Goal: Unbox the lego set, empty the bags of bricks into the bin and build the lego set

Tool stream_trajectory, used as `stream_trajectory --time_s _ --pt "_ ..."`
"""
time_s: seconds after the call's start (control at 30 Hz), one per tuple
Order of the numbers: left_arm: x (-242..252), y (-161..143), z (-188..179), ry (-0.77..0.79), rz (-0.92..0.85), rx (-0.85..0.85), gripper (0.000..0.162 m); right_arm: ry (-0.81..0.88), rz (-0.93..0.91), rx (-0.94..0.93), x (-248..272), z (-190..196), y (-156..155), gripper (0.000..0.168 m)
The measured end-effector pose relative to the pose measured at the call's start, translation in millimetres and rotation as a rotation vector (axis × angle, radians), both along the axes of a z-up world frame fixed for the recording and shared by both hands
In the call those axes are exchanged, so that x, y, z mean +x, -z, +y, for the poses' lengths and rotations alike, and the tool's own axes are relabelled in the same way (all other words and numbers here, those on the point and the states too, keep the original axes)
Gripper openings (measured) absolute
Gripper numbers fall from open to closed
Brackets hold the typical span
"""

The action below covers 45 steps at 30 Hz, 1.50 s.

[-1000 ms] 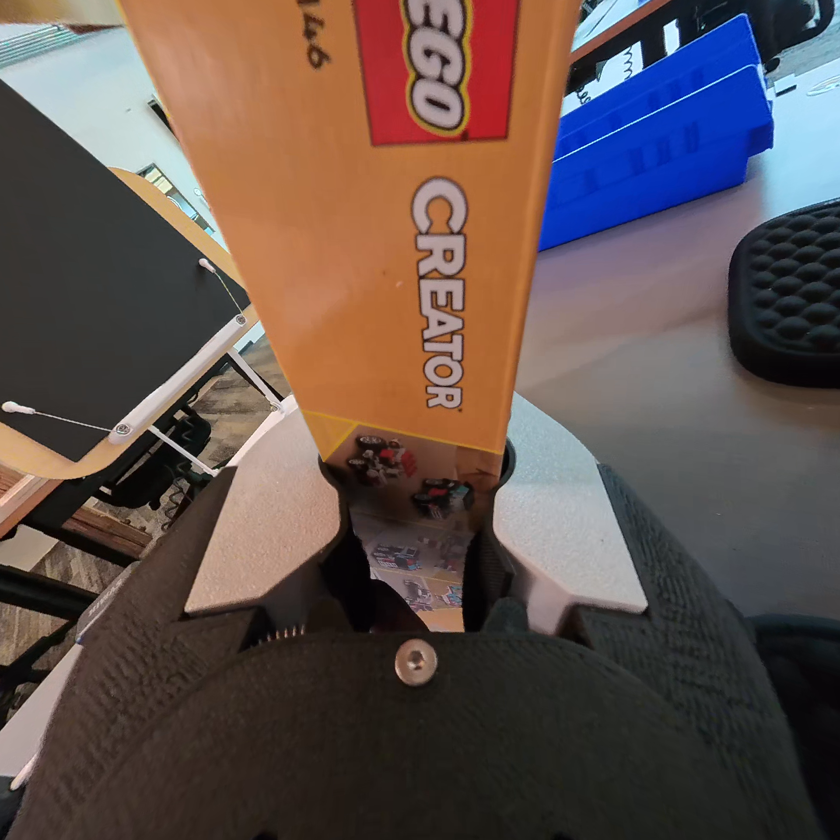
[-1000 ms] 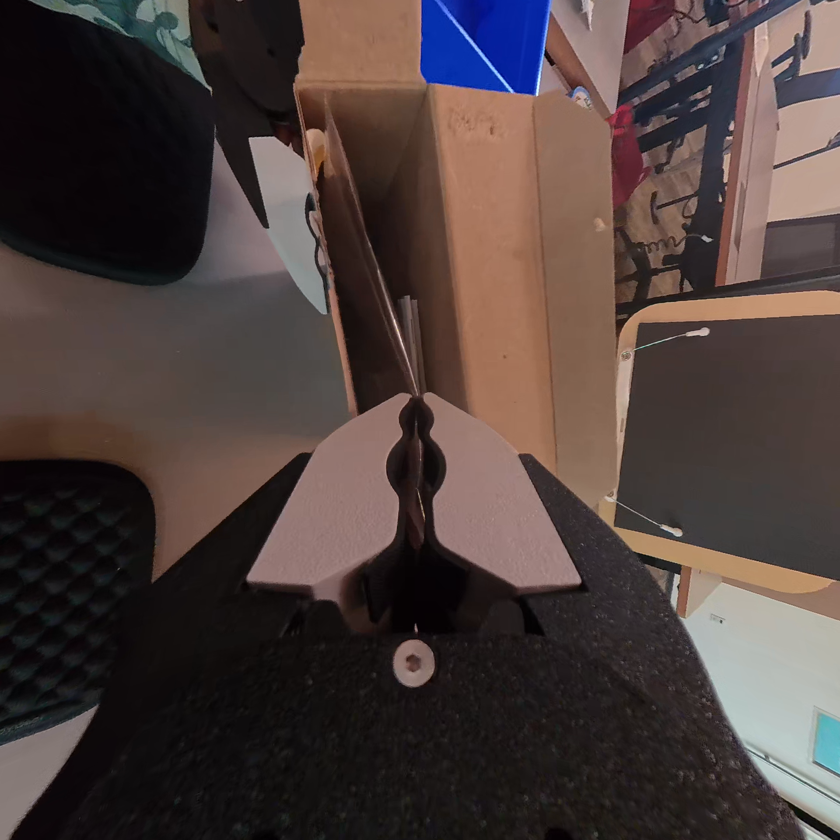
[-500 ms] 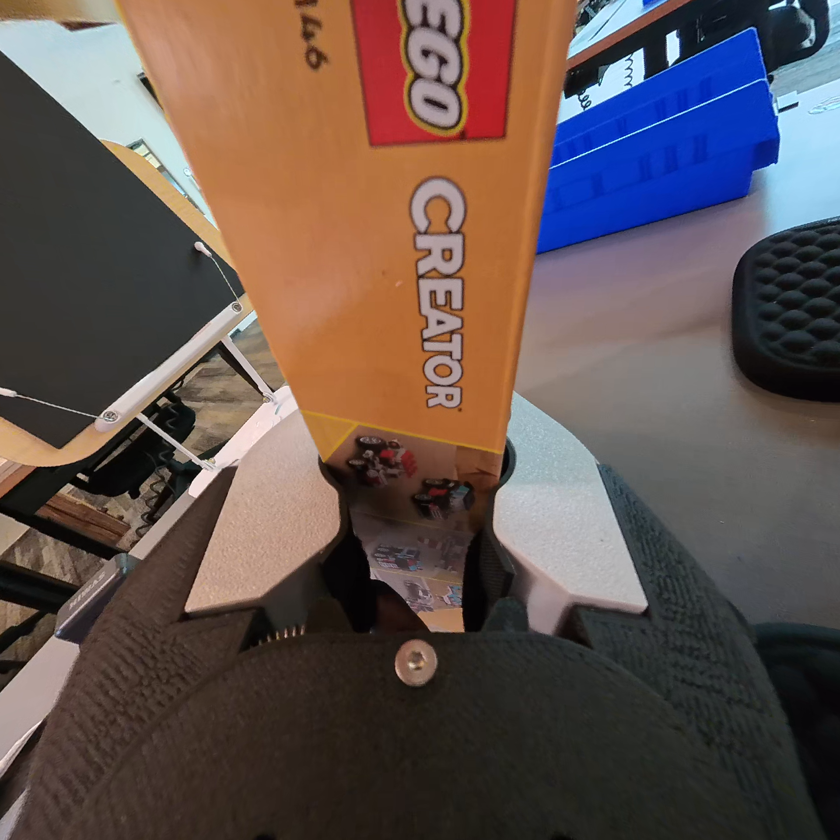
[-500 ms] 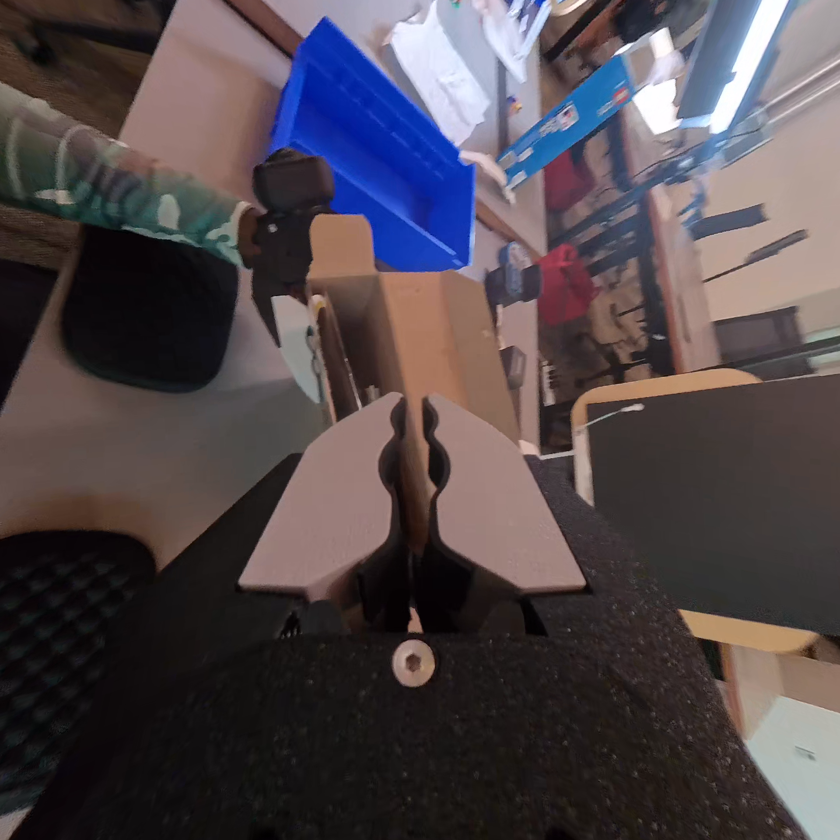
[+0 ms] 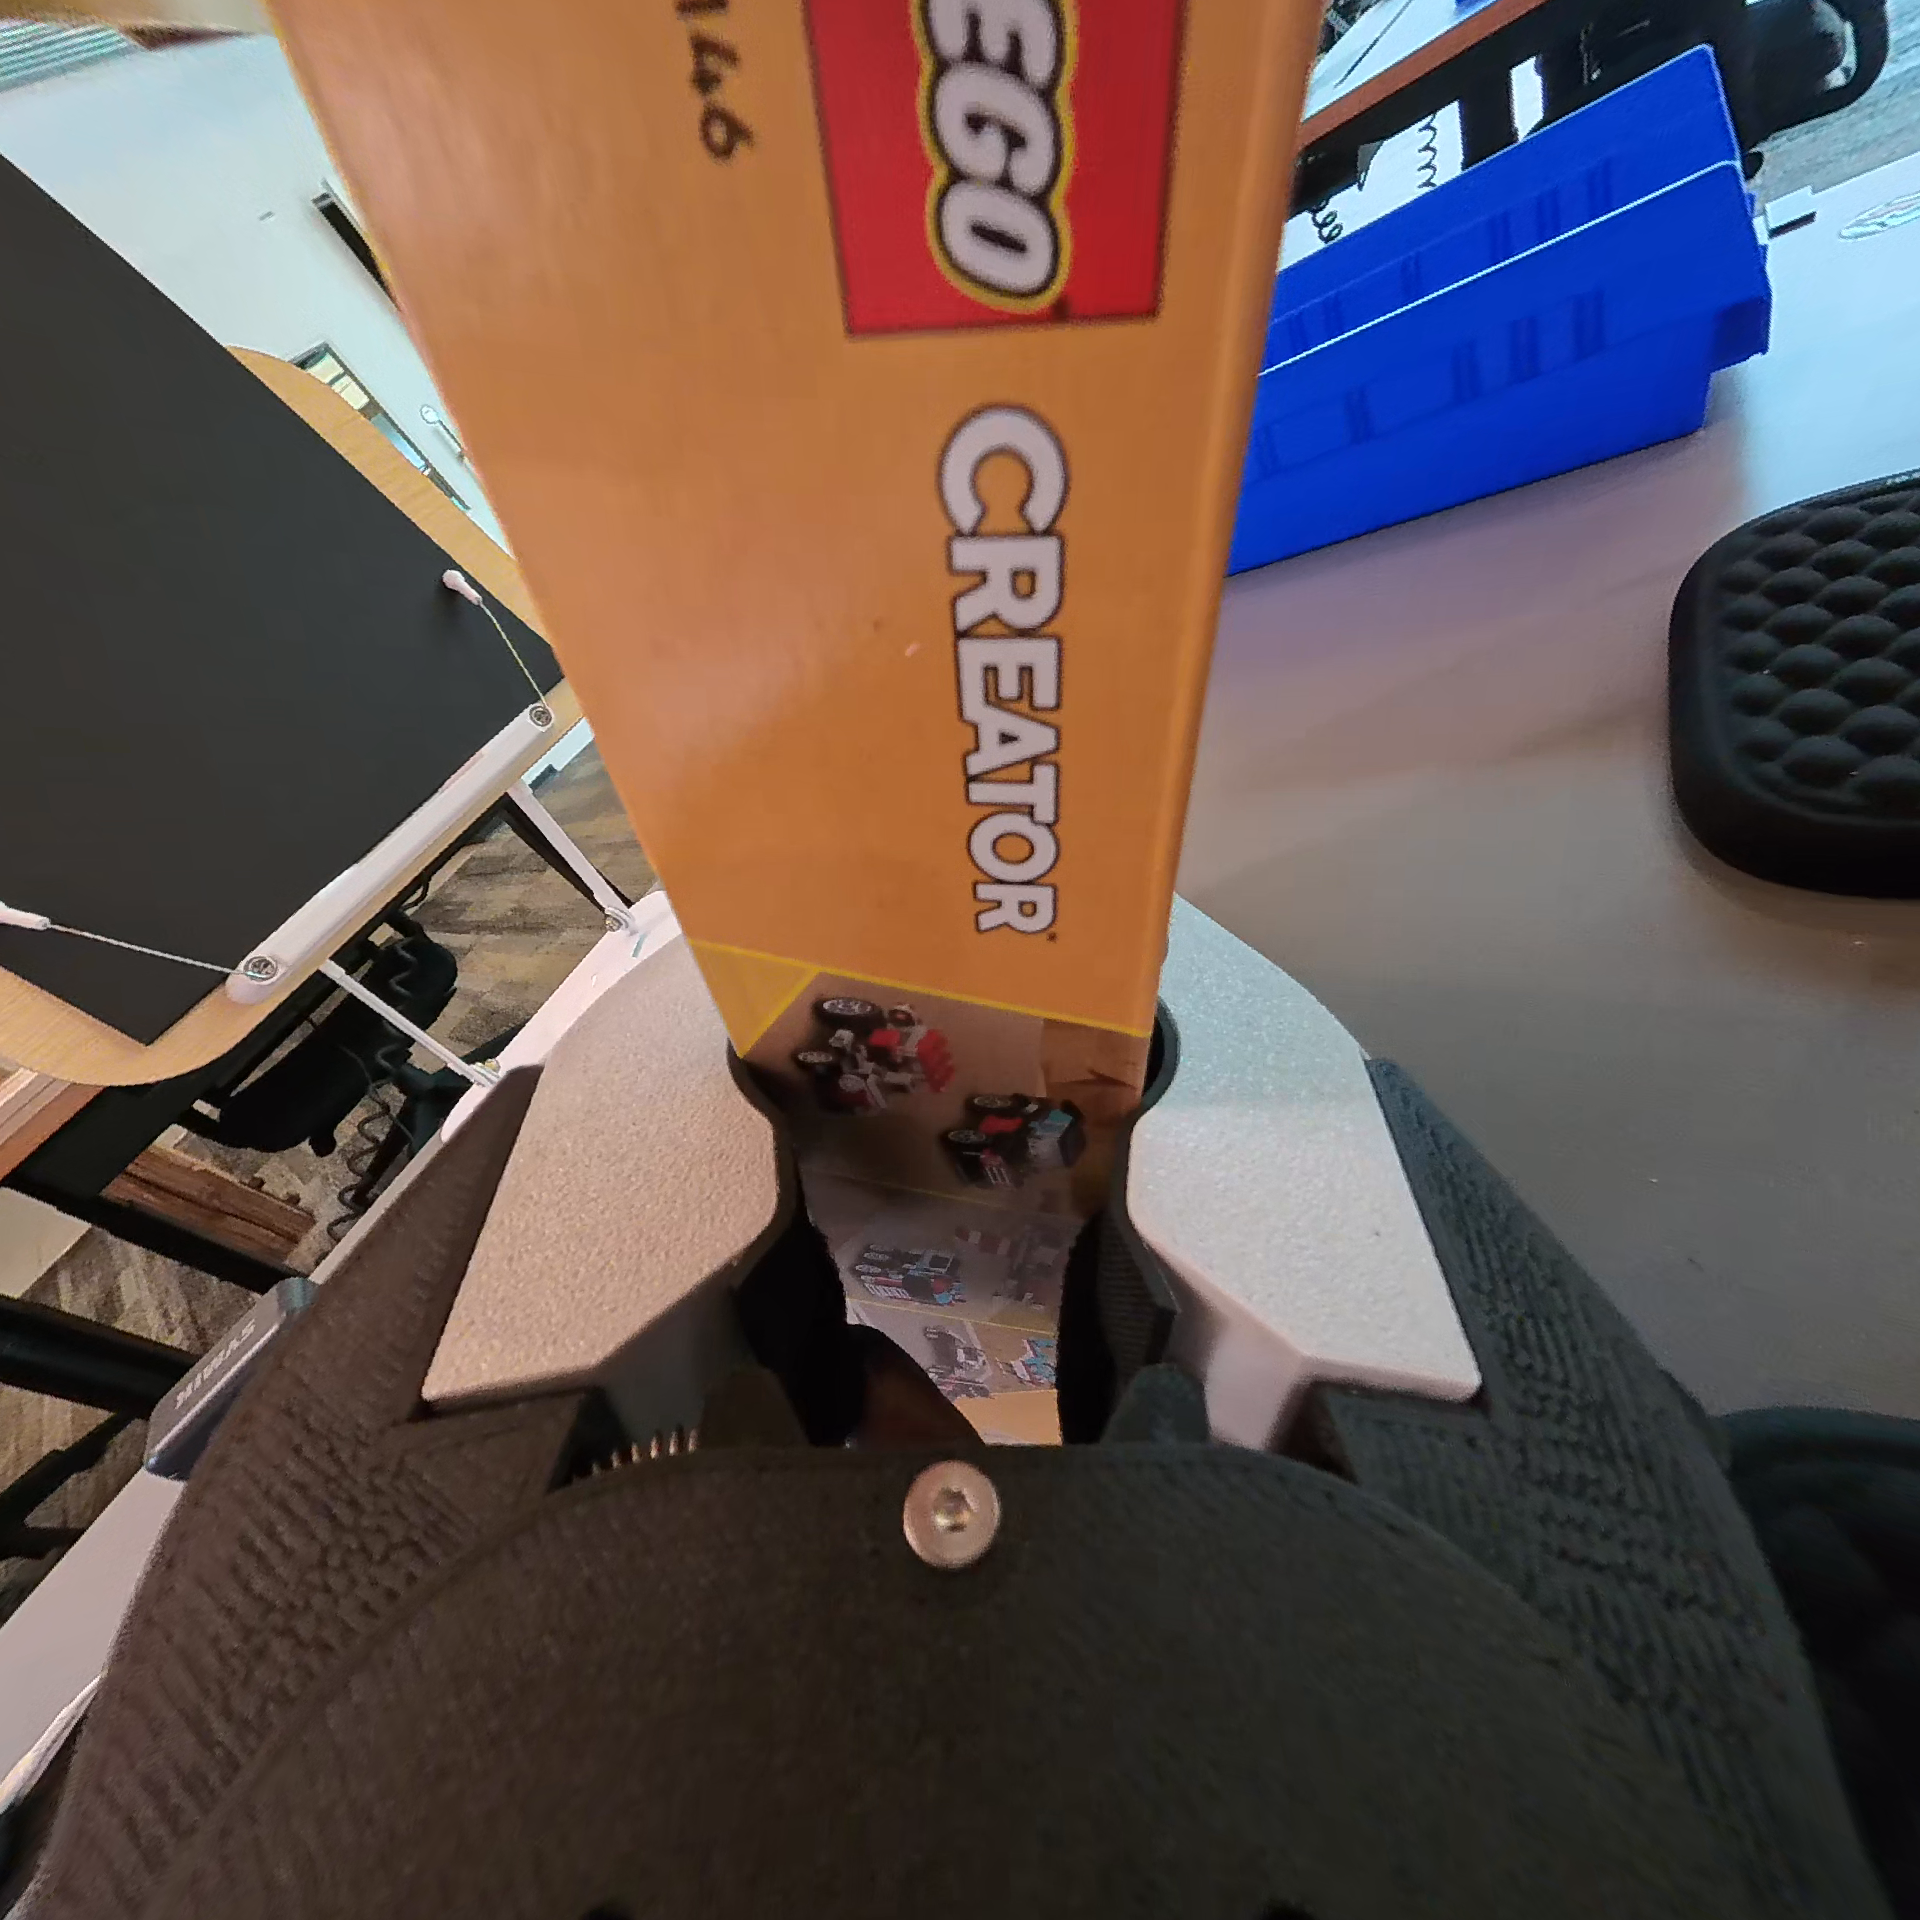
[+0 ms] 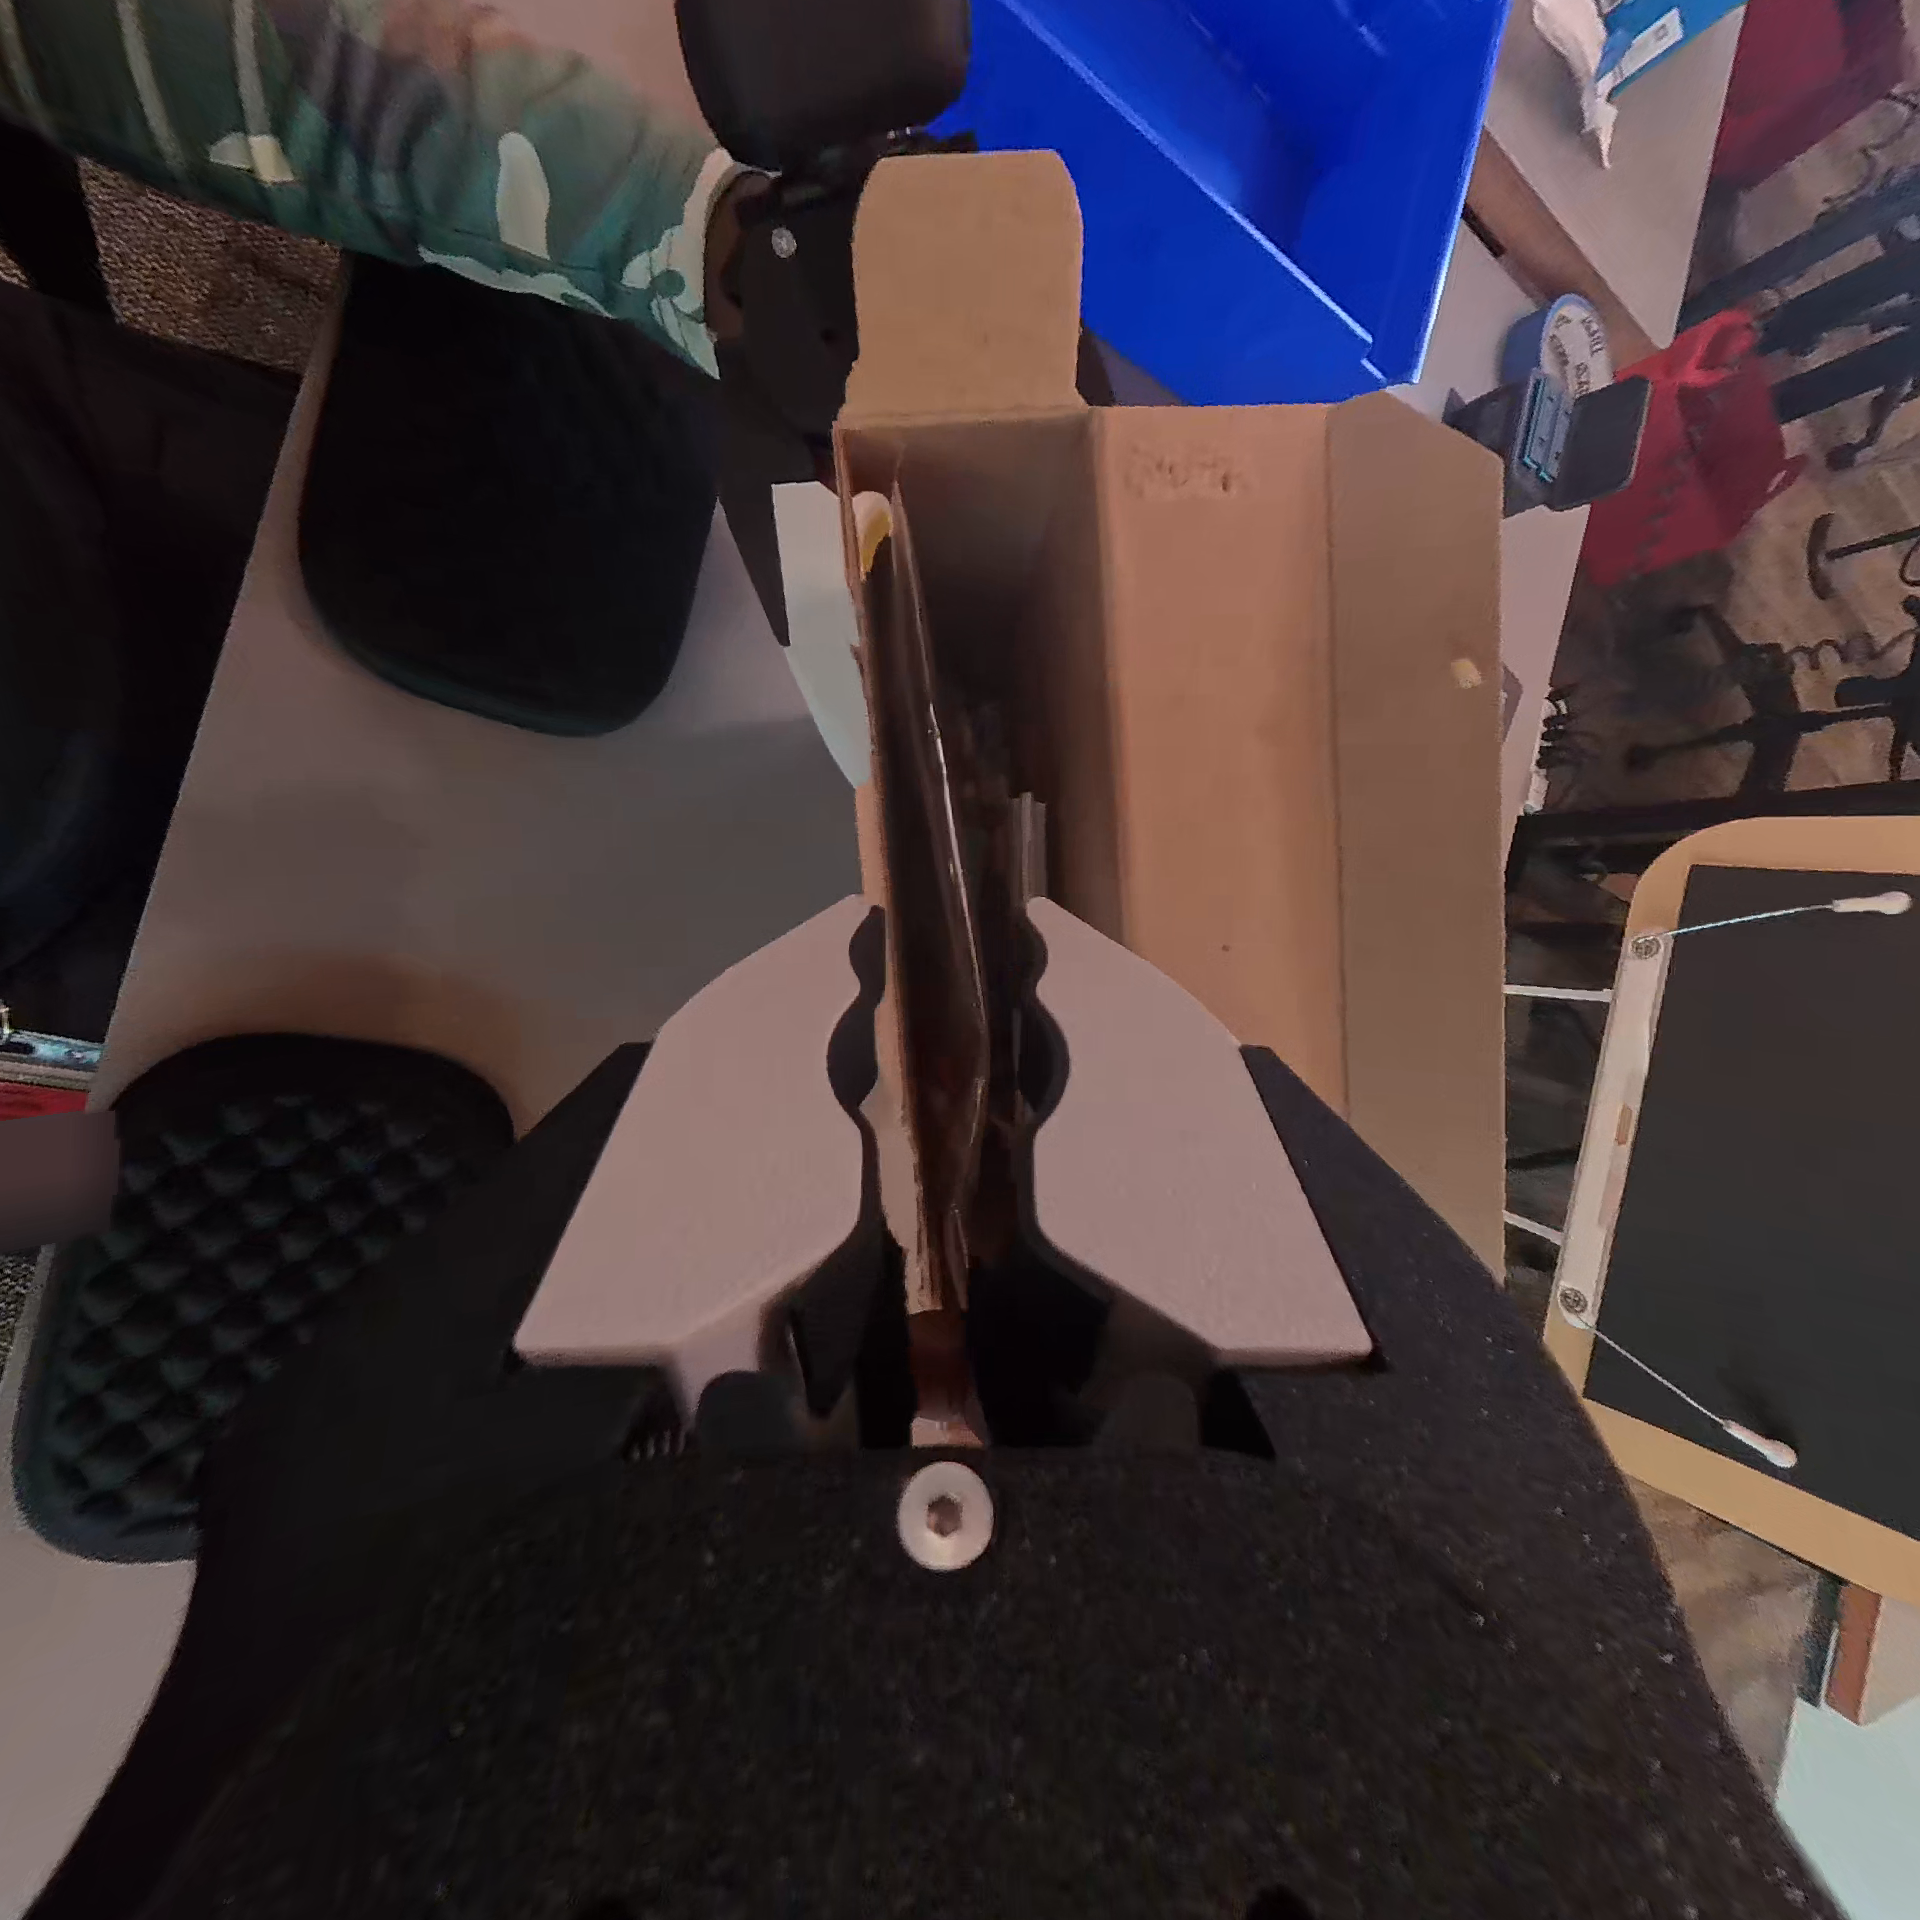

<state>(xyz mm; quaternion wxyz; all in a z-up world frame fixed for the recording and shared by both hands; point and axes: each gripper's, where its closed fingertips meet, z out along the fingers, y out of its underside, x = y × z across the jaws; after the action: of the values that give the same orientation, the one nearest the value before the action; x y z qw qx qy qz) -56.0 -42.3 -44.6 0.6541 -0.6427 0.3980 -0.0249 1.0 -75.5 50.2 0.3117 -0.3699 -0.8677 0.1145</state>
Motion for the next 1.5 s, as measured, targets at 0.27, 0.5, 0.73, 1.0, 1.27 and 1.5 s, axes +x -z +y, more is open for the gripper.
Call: stream_trajectory --time_s 0.27,0.5,0.73,1.0,1.27,1.5 --pt "0.3 0.9 -0.9 0.003 0.016 0.006 0.065 0.015 -0.086 -0.021 -2.6 5.4 8.6 0.018" --pt "0.3 1.0 -0.9 0.003 0.018 0.007 0.065 0.049 -0.275 0.086 -5.8 14.4 37.2 0.000" --pt "-2.1 -1.7 1.5 -0.024 -0.031 -0.040 0.065 -0.026 -0.217 0.157 -13.1 16.4 8.9 0.000" --pt "-9.8 -4.0 7.6 -0.099 -0.102 -0.100 0.065 0.008 -0.081 0.200 -19.6 30.4 -44.4 0.000" --pt "-20.1 -6.0 7.9 -0.120 -0.170 -0.136 0.064 0.056 0.085 0.235 -28.3 48.1 -94.3 0.000" --pt "-26.6 -7.1 7.7 -0.121 -0.210 -0.144 0.064 0.089 0.209 0.272 -30.4 54.7 -124.6 0.000"
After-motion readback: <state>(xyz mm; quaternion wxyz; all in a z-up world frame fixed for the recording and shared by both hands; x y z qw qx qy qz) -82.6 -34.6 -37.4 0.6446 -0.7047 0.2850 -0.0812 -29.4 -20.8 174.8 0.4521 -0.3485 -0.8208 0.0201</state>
